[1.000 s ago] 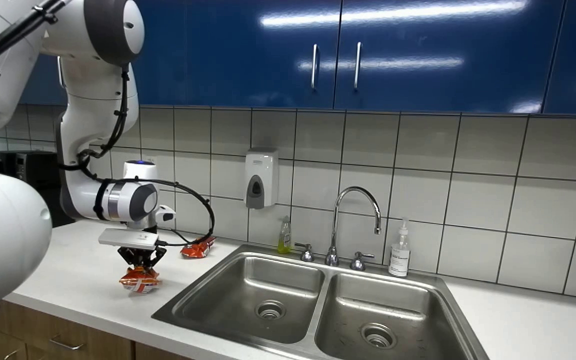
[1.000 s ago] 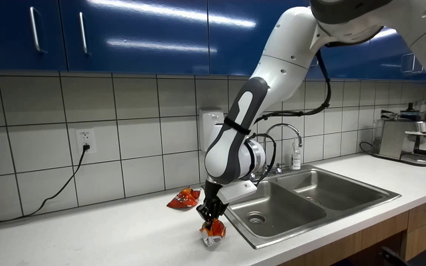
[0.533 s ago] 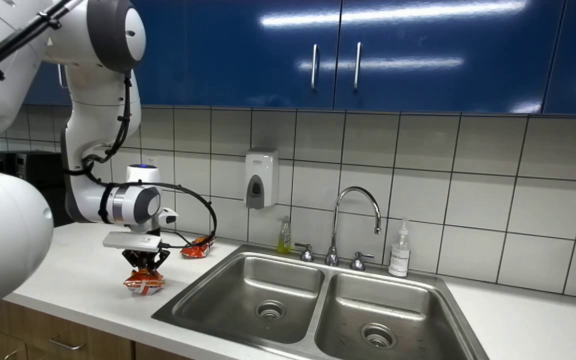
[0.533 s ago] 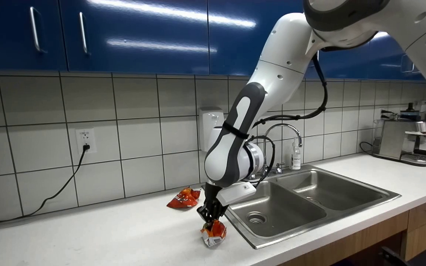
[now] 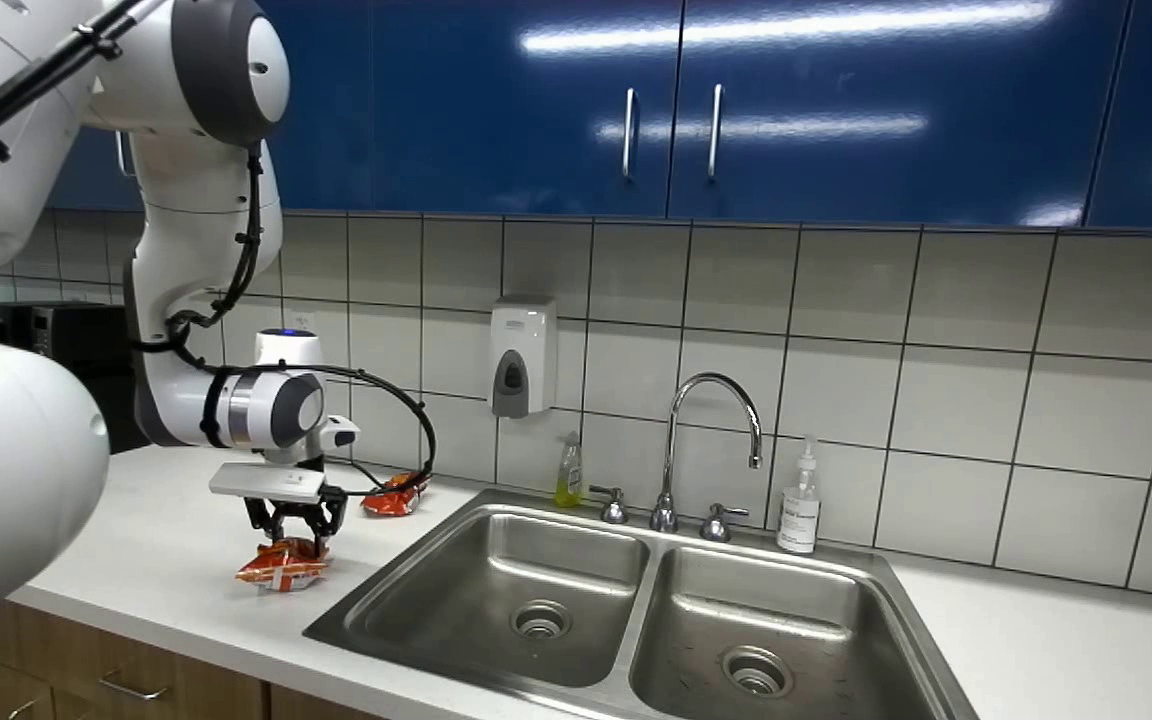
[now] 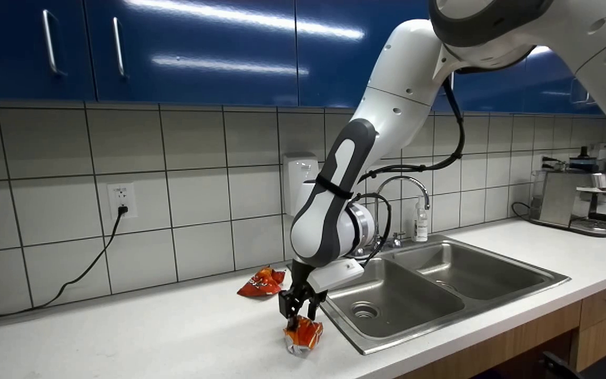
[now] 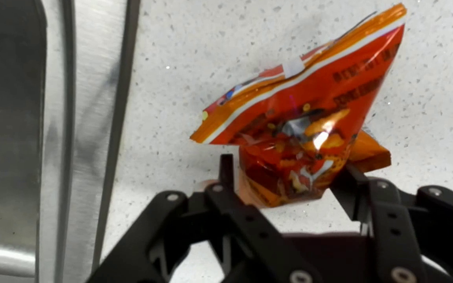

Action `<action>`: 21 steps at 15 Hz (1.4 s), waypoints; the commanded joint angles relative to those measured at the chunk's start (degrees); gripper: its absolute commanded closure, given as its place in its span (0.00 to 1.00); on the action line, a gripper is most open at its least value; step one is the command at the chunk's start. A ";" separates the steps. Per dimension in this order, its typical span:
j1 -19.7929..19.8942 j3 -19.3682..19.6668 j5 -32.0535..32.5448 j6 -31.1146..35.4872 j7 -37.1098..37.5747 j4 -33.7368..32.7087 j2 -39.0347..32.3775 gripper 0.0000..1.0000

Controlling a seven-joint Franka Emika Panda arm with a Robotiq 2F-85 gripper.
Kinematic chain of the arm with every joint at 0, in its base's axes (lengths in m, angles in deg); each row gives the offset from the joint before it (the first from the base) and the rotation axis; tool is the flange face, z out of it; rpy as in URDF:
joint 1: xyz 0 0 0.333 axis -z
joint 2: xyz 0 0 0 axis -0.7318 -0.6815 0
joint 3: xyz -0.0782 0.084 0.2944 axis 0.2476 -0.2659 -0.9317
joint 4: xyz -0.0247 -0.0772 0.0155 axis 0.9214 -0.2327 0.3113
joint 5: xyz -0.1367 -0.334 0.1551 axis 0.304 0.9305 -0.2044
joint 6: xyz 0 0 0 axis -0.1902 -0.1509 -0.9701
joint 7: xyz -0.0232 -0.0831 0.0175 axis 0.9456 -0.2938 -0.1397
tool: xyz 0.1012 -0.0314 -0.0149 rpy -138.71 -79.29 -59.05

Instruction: Take the snack out of the sink

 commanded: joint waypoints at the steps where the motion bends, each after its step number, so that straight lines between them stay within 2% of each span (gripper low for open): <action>1: 0.23 0.15 1.55 -0.31 1.95 0.53 1.43 0.04; 2: 0.54 -0.24 1.33 -0.49 1.71 0.82 1.98 0.00; 11: 3.48 -2.94 -0.32 -1.24 0.33 3.44 7.45 0.00; 17: 8.11 -5.84 -3.58 -2.63 -0.75 8.30 14.07 0.00; 21: 10.77 -6.15 -6.02 -3.66 -1.40 12.51 19.22 0.00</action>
